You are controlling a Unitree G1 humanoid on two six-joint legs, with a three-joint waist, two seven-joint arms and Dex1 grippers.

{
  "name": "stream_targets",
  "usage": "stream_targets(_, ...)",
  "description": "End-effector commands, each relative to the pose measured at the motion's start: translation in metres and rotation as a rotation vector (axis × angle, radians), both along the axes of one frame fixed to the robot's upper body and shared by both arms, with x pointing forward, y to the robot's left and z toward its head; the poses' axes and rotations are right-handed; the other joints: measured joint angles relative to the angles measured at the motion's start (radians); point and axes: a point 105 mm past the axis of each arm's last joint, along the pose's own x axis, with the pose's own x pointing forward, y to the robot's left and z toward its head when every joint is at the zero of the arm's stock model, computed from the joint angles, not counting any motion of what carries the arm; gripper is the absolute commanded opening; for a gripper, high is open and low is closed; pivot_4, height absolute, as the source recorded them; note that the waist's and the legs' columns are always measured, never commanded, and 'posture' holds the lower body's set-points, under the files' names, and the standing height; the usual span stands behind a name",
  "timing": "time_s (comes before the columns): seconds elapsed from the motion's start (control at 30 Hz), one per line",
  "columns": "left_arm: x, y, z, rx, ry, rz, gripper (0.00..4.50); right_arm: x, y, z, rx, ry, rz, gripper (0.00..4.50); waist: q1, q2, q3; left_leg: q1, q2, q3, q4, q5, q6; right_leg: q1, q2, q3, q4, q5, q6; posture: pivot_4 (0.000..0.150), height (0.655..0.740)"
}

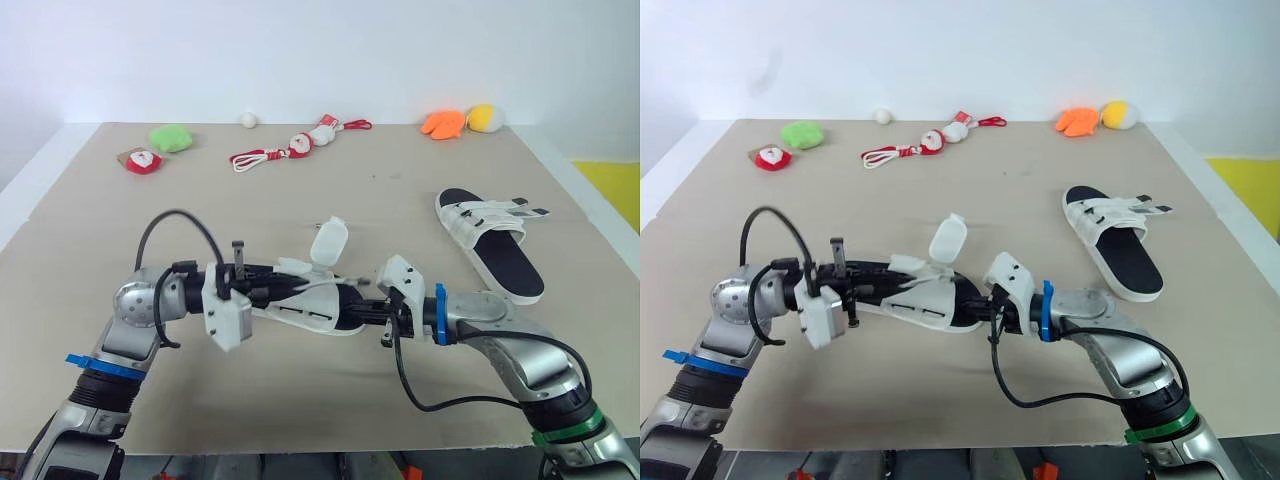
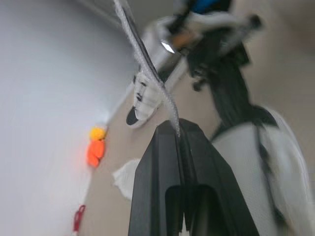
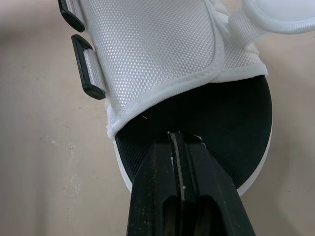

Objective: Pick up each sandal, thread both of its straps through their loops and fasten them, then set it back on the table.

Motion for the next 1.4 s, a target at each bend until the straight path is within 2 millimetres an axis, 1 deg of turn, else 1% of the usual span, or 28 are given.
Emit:
stream_targets(0.03, -0.009, 0.006, 0.003, 0.001, -0.171, -0.058, 0.03, -0.001, 0.004, -0.005, -0.020, 0.021, 0.016, 0.00, 0.000, 0.000, 0.000, 0.000, 0.000, 0.001, 0.000, 0.000, 0.000, 0.000, 0.000, 0.001, 0.000, 0.000, 0.000, 0.150, 0.7400)
stream_targets(0.13, -0.014, 0.010, 0.003, -0.009, -0.241, -0.085, 0.03, -0.001, 0.003, -0.005, -0.027, 0.021, 0.018, 0.00, 0.000, 0.000, 0.000, 0.000, 0.000, 0.003, 0.000, 0.000, 0.000, -0.001, 0.000, 0.003, 0.000, 0.000, 0.001, 0.150, 0.7400)
stream_targets(0.17, -0.015, 0.011, 0.003, -0.019, -0.252, -0.089, 0.44, -0.001, 0.003, -0.005, -0.028, 0.021, 0.019, 0.00, 0.000, 0.000, 0.000, 0.000, 0.000, 0.003, 0.000, 0.000, 0.000, -0.001, 0.000, 0.004, 0.000, 0.000, 0.001, 0.150, 0.7400)
stream_targets(0.2, -0.016, 0.013, 0.004, -0.028, -0.255, -0.090, 0.58, -0.001, 0.003, -0.005, -0.029, 0.020, 0.019, 0.00, 0.000, 0.000, 0.000, 0.000, 0.000, 0.004, 0.000, 0.000, 0.000, -0.001, 0.000, 0.004, 0.000, 0.000, 0.002, 0.150, 0.7400)
stream_targets(0.23, -0.018, 0.015, 0.005, -0.041, -0.245, -0.088, 0.90, -0.001, 0.003, -0.005, -0.031, 0.019, 0.019, 0.00, 0.000, 0.000, 0.000, 0.000, 0.000, 0.004, 0.000, 0.000, 0.000, -0.001, 0.000, 0.005, 0.000, 0.001, 0.002, 0.150, 0.7400)
stream_targets(0.27, -0.019, 0.017, 0.005, -0.047, -0.231, -0.083, 1.47, -0.001, 0.003, -0.005, -0.032, 0.018, 0.019, 0.00, 0.000, 0.000, 0.000, 0.000, 0.000, 0.004, 0.000, 0.000, 0.000, -0.001, 0.000, 0.005, 0.000, 0.001, 0.003, 0.150, 0.7400)
stream_targets(0.33, -0.021, 0.020, 0.005, -0.052, -0.196, -0.071, 2.24, 0.000, 0.003, -0.006, -0.032, 0.017, 0.019, 0.00, -0.001, 0.000, 0.000, 0.000, 0.000, 0.005, 0.000, 0.000, 0.000, -0.001, 0.000, 0.005, 0.000, 0.001, 0.003, 0.150, 0.7400)
stream_targets(0.37, -0.020, 0.022, 0.004, -0.050, -0.180, -0.060, 2.80, 0.000, 0.003, -0.006, -0.032, 0.016, 0.019, 0.00, -0.001, 0.000, 0.000, 0.000, 0.001, 0.006, 0.000, 0.000, 0.000, -0.002, 0.000, 0.006, 0.000, 0.001, 0.003, 0.150, 0.7400)
stream_targets(0.4, -0.021, 0.026, 0.000, -0.037, -0.155, -0.044, 3.19, -0.001, 0.003, -0.007, -0.033, 0.016, 0.019, 0.00, -0.001, 0.000, 0.000, 0.000, 0.001, 0.006, 0.000, 0.000, 0.000, -0.002, 0.000, 0.006, 0.000, 0.001, 0.003, 0.150, 0.7400)
stream_targets(0.43, -0.022, 0.031, -0.004, -0.024, -0.124, -0.022, 3.84, -0.001, 0.003, -0.008, -0.034, 0.015, 0.019, 0.00, -0.001, 0.000, 0.000, 0.000, 0.001, 0.006, 0.000, 0.000, 0.000, -0.002, 0.000, 0.006, 0.000, 0.001, 0.003, 0.150, 0.7400)
stream_targets(0.47, -0.022, 0.035, -0.006, -0.027, -0.091, 0.002, 4.06, -0.001, 0.004, -0.009, -0.034, 0.015, 0.019, 0.00, -0.002, 0.000, 0.000, 0.000, 0.001, 0.007, 0.000, 0.000, 0.000, -0.002, 0.000, 0.006, 0.000, 0.001, 0.003, 0.150, 0.7400)
stream_targets(0.5, -0.022, 0.039, -0.005, -0.040, -0.060, 0.029, 4.44, -0.001, 0.004, -0.009, -0.035, 0.015, 0.018, 0.00, -0.002, 0.000, 0.000, 0.000, 0.002, 0.008, -0.001, 0.000, 0.000, -0.003, 0.000, 0.007, 0.000, 0.001, 0.003, 0.150, 0.7400)
stream_targets(0.6, -0.023, 0.043, -0.004, -0.076, 0.023, 0.081, 4.44, -0.001, 0.004, -0.010, -0.038, 0.016, 0.016, 0.00, -0.001, 0.000, 0.000, 0.000, 0.003, 0.010, -0.001, 0.000, 0.000, -0.004, 0.000, 0.008, 0.000, 0.001, 0.003, 0.150, 0.7400)
stream_targets(0.63, -0.020, 0.048, -0.002, -0.118, 0.124, 0.138, 4.44, -0.001, 0.004, -0.011, -0.036, 0.028, 0.004, 0.00, -0.001, -0.001, 0.000, 0.000, 0.003, 0.010, -0.001, 0.000, 0.000, -0.004, 0.000, 0.008, 0.000, 0.001, 0.003, 0.150, 0.7400)
stream_targets(0.67, -0.015, 0.053, -0.005, -0.149, 0.273, 0.216, 4.44, 0.000, 0.004, -0.011, -0.035, 0.034, -0.005, 0.00, -0.003, -0.001, 0.000, 0.000, 0.003, 0.011, -0.001, 0.000, 0.000, -0.004, 0.000, 0.008, 0.000, 0.001, 0.003, 0.150, 0.7400)
stream_targets(0.77, -0.014, 0.060, -0.014, -0.173, 0.584, 0.329, 4.44, 0.002, 0.004, -0.011, -0.034, 0.039, -0.015, 0.00, -0.004, -0.002, 0.000, 0.001, 0.006, 0.015, -0.001, 0.000, 0.000, -0.006, 0.000, 0.008, 0.001, 0.002, 0.001, 0.150, 0.7400)
stream_targets(0.8, -0.009, 0.064, -0.010, -0.228, 0.680, 0.370, 4.44, 0.001, 0.005, -0.012, -0.033, 0.040, -0.013, 0.00, -0.003, -0.002, 0.000, 0.001, 0.008, 0.015, -0.001, 0.000, -0.001, -0.006, 0.001, 0.007, 0.001, 0.002, 0.001, 0.150, 0.7400)
stream_targets(0.83, -0.005, 0.069, -0.008, -0.282, 0.822, 0.417, 4.44, 0.001, 0.006, -0.012, -0.033, 0.041, -0.010, 0.00, -0.003, -0.002, 0.000, 0.001, 0.008, 0.015, -0.001, 0.000, -0.001, -0.006, 0.001, 0.007, 0.001, 0.002, 0.001, 0.150, 0.7400)
stream_targets(0.87, -0.005, 0.073, -0.010, -0.297, 0.989, 0.442, 4.44, 0.001, 0.008, -0.013, -0.033, 0.041, -0.007, 0.00, -0.003, -0.003, 0.000, 0.002, 0.009, 0.016, -0.001, 0.000, -0.001, -0.007, 0.001, 0.006, 0.001, 0.002, 0.001, 0.150, 0.7400)
stream_targets(0.9, -0.010, 0.077, -0.013, -0.279, 1.167, 0.443, 4.44, 0.001, 0.009, -0.013, -0.031, 0.042, -0.004, 0.00, -0.003, -0.006, 0.001, 0.001, 0.010, 0.016, -0.001, -0.001, -0.001, -0.007, 0.002, 0.006, 0.001, 0.002, 0.001, 0.150, 0.7400)
stream_targets(0.93, -0.016, 0.078, -0.015, -0.256, 1.290, 0.437, 4.44, 0.001, 0.010, -0.013, -0.030, 0.042, -0.002, 0.00, -0.005, -0.007, 0.001, 0.002, 0.013, 0.016, -0.001, -0.001, -0.001, -0.007, 0.003, 0.005, 0.001, 0.002, 0.001, 0.150, 0.7400)
stream_targets(0.97, -0.018, 0.079, -0.011, -0.258, 1.367, 0.428, 4.44, 0.002, 0.011, -0.013, -0.028, 0.042, 0.001, 0.00, -0.006, -0.006, 0.001, 0.002, 0.014, 0.016, -0.001, -0.001, -0.001, -0.008, 0.003, 0.004, 0.001, 0.002, 0.001, 0.150, 0.7400)
stream_targets(1.0, -0.019, 0.080, -0.007, -0.266, 1.406, 0.424, 4.44, 0.002, 0.011, -0.012, -0.027, 0.041, 0.002, 0.00, -0.006, -0.005, 0.001, 0.002, 0.014, 0.017, -0.001, -0.001, -0.002, -0.009, 0.003, 0.004, 0.001, 0.002, 0.000, 0.150, 0.7400)
stream_targets(1.07, -0.033, 0.078, 0.000, -0.225, 1.561, 0.361, 4.44, 0.003, 0.012, -0.011, -0.025, 0.039, 0.003, 0.00, -0.006, -0.006, 0.001, 0.003, 0.013, 0.018, -0.001, -0.002, -0.004, -0.011, 0.002, 0.004, 0.001, 0.001, -0.001, 0.150, 0.7400)
stream_targets(1.13, -0.046, 0.075, 0.001, -0.163, 1.663, 0.327, 4.44, 0.003, 0.012, -0.010, -0.023, 0.039, 0.004, 0.00, -0.010, -0.008, 0.001, 0.004, 0.013, 0.019, -0.001, -0.004, -0.006, -0.012, 0.002, 0.004, 0.000, 0.001, -0.001, 0.150, 0.7400)
stream_targets(1.17, -0.048, 0.073, 0.000, -0.148, 1.666, 0.327, 4.44, 0.003, 0.012, -0.010, -0.020, 0.040, 0.004, 0.00, -0.011, -0.008, 0.001, 0.004, 0.014, 0.019, -0.001, -0.004, -0.006, -0.012, 0.002, 0.004, 0.000, 0.001, -0.002, 0.150, 0.7400)
stream_targets(1.3, -0.055, 0.053, -0.009, -0.085, 1.684, 0.304, 4.44, 0.003, 0.013, -0.009, -0.016, 0.042, 0.000, 0.00, -0.011, -0.008, 0.001, 0.004, 0.014, 0.020, -0.001, -0.006, -0.008, -0.012, 0.002, 0.005, 0.000, 0.000, -0.003, 0.150, 0.7400)
stream_targets(1.4, -0.055, 0.043, -0.013, -0.083, 1.693, 0.292, 4.44, 0.003, 0.014, -0.010, -0.016, 0.042, 0.002, 0.00, -0.012, -0.008, 0.001, 0.004, 0.014, 0.021, -0.001, -0.006, -0.009, -0.009, 0.002, 0.006, 0.000, 0.000, -0.003, 0.150, 0.7400)
